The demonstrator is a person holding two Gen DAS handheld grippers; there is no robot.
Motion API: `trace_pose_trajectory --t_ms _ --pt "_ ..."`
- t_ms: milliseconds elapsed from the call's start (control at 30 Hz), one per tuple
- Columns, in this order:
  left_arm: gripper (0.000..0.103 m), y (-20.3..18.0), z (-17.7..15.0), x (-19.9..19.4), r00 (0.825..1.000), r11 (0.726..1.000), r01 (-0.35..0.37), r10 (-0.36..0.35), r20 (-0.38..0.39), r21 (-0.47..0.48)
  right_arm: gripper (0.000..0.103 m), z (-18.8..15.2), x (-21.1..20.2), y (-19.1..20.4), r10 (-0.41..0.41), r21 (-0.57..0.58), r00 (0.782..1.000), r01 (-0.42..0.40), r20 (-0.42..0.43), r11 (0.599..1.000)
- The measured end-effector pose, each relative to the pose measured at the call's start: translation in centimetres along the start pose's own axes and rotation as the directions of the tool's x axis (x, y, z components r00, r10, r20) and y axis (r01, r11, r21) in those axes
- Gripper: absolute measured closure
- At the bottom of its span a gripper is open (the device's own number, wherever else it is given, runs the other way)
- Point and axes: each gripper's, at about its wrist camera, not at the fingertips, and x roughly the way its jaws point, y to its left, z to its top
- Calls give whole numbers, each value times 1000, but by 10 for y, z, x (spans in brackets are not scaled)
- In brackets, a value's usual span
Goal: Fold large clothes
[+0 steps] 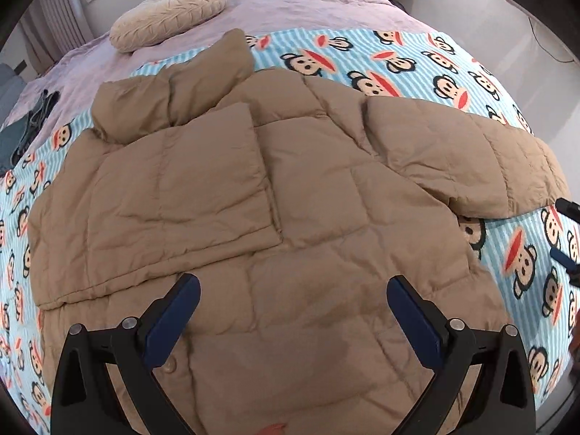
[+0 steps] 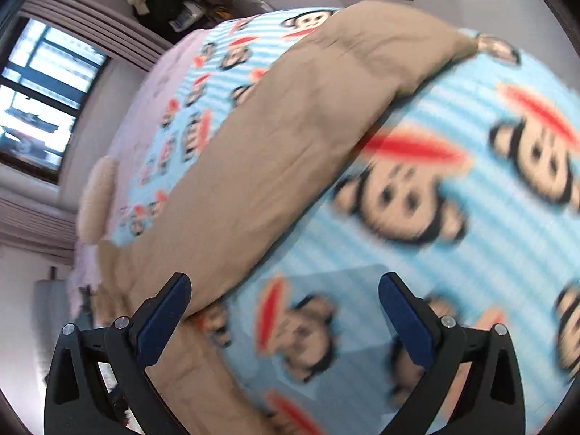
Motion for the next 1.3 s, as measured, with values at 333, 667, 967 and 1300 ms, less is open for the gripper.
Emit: trace_pose_trajectory --t_ms 333,667,967,1300 --pt "0 -24 12 12 998 999 53 -53 -37 -1 0 74 12 -38 263 217 959 -280 104 935" --pt "0 -8 20 8 1000 997 30 -30 -1 -68 75 92 57 -60 464 535 882 -431 80 727" --pt "0 48 19 -6 999 987 -8 14 37 -159 92 92 51 -1 579 396 810 -563 92 725" --pt "0 145 1 -28 993 959 -56 81 81 -277 92 48 45 211 576 -85 806 -589 -133 804"
